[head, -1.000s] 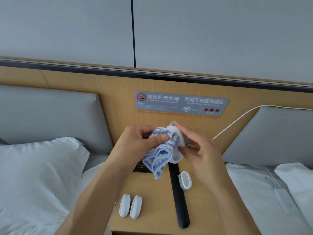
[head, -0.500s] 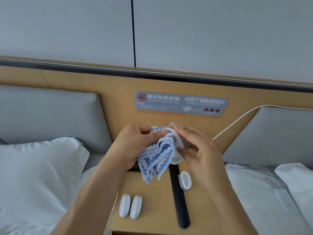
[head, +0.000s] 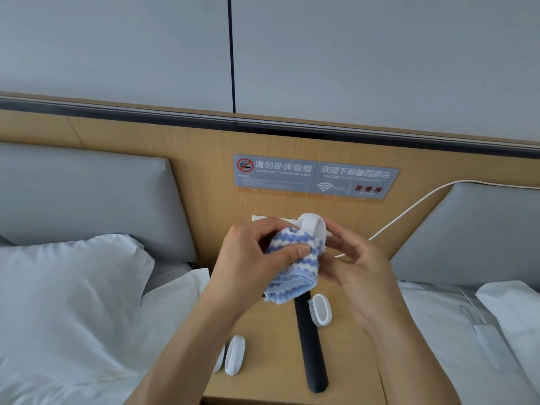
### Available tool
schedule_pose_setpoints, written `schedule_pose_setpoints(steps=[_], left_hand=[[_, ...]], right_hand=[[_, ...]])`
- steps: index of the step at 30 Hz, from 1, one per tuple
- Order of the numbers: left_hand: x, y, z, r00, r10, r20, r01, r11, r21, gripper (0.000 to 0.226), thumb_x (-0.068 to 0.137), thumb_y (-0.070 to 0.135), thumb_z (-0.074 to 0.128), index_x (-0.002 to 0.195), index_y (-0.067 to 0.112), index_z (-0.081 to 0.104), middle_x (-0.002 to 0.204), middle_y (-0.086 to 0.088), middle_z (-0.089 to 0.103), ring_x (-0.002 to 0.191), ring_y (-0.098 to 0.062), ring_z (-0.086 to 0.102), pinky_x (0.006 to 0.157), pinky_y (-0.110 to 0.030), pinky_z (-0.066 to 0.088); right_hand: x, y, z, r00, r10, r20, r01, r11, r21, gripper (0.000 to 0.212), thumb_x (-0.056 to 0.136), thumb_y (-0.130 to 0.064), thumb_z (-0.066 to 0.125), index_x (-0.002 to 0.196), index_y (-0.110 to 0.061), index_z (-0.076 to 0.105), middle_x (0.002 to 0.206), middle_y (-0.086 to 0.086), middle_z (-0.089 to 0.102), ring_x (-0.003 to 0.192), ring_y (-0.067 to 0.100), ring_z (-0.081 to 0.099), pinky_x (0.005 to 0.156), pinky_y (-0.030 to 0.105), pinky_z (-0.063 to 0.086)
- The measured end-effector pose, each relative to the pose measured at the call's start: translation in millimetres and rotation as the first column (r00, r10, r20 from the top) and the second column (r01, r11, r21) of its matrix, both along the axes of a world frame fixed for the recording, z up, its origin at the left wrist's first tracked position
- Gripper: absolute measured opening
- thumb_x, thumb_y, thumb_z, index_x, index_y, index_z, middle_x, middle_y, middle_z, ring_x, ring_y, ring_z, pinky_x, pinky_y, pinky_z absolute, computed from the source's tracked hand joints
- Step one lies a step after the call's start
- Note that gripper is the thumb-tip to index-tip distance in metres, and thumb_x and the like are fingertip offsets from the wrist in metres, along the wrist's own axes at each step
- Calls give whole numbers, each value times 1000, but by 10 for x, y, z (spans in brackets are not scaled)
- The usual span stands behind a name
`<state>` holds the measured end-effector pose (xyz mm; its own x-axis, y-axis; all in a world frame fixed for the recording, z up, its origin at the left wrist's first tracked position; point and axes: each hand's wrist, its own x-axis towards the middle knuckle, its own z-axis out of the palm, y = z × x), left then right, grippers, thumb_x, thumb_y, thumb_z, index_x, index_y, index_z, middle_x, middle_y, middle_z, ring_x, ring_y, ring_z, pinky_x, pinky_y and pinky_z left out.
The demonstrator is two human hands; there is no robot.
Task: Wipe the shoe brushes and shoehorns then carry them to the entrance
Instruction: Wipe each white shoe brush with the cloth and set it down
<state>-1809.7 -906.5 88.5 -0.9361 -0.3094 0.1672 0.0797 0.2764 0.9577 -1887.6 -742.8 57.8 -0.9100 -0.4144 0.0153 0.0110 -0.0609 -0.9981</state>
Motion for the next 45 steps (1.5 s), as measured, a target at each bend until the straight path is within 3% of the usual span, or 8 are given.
schedule_pose_setpoints(steps=[4, 8, 13, 17, 26, 35, 40, 45], left_hand=[[13, 1, -95, 999, 4, -42, -5, 1000, -21, 22, 74, 21, 86, 92, 26, 75, 82, 11, 74, 73, -5, 70, 63, -17, 54], [45, -44, -173, 995, -38, -92, 34, 998, -47, 27, 72, 27, 84, 96, 33, 74, 95, 9, 71, 88, -13, 68, 73, -25, 56], [94, -133, -243, 985, -106, -139, 75, 974, -215, 43, 75, 7, 71, 108, 35, 73, 110, 10, 60, 104, -18, 62, 81, -25, 53], [92, -165, -218, 984, -108, -141, 56, 943, -328, 44, 72, 5, 67, 105, 31, 74, 106, 12, 58, 99, -13, 62, 77, -15, 48], [-44, -242, -150, 974, 6, -225, -111, 882, -458, 34, 66, -4, 78, 96, 13, 75, 96, 4, 61, 81, -12, 61, 67, -17, 47], [-91, -145, -217, 941, 174, -290, -295, 841, -453, 21, 69, 3, 84, 87, 9, 76, 84, 4, 61, 70, -8, 58, 62, -13, 44], [-81, -137, -326, 929, 286, -235, -365, 816, -449, 18, 67, 2, 83, 83, 7, 76, 80, 2, 64, 65, -8, 59, 60, -15, 46], [-64, -294, -423, 931, 335, -149, -365, 821, -439, 25, 68, 0, 80, 90, 11, 78, 86, 7, 66, 71, -2, 60, 64, -5, 41]], right_hand=[[-39, 3, -8, 990, 23, 136, -10, 995, -98, 46, 91, 8, 62, 126, -21, 68, 111, 7, 76, 99, 27, 75, 72, 32, 62], [-73, 3, -16, 976, 69, 206, -39, 988, -147, 39, 95, 3, 60, 125, -22, 68, 109, 9, 77, 96, 27, 75, 70, 33, 62], [-95, 18, -58, 954, 137, 268, -90, 979, -181, 36, 95, -2, 60, 121, -25, 69, 111, 12, 76, 97, 30, 75, 70, 36, 62], [-88, 4, -85, 939, 188, 287, -143, 975, -171, 39, 94, -6, 61, 129, -22, 64, 114, 13, 75, 98, 32, 74, 71, 39, 62], [-36, -40, -121, 941, 258, 217, -236, 964, -123, 45, 79, -20, 73, 124, -26, 69, 115, 12, 74, 105, 34, 72, 78, 48, 62], [20, -84, -197, 956, 198, 216, -184, 979, -83, 41, 90, 1, 68, 125, -21, 67, 115, 10, 74, 105, 32, 72, 78, 47, 62], [68, -126, -308, 982, 101, 160, -98, 995, -27, 44, 87, 3, 71, 116, -31, 71, 112, 1, 74, 105, 26, 72, 76, 45, 63], [102, -146, -452, 973, 88, 214, -79, 995, -53, 48, 87, 5, 70, 120, -30, 69, 114, 3, 74, 109, 27, 70, 77, 46, 62]])
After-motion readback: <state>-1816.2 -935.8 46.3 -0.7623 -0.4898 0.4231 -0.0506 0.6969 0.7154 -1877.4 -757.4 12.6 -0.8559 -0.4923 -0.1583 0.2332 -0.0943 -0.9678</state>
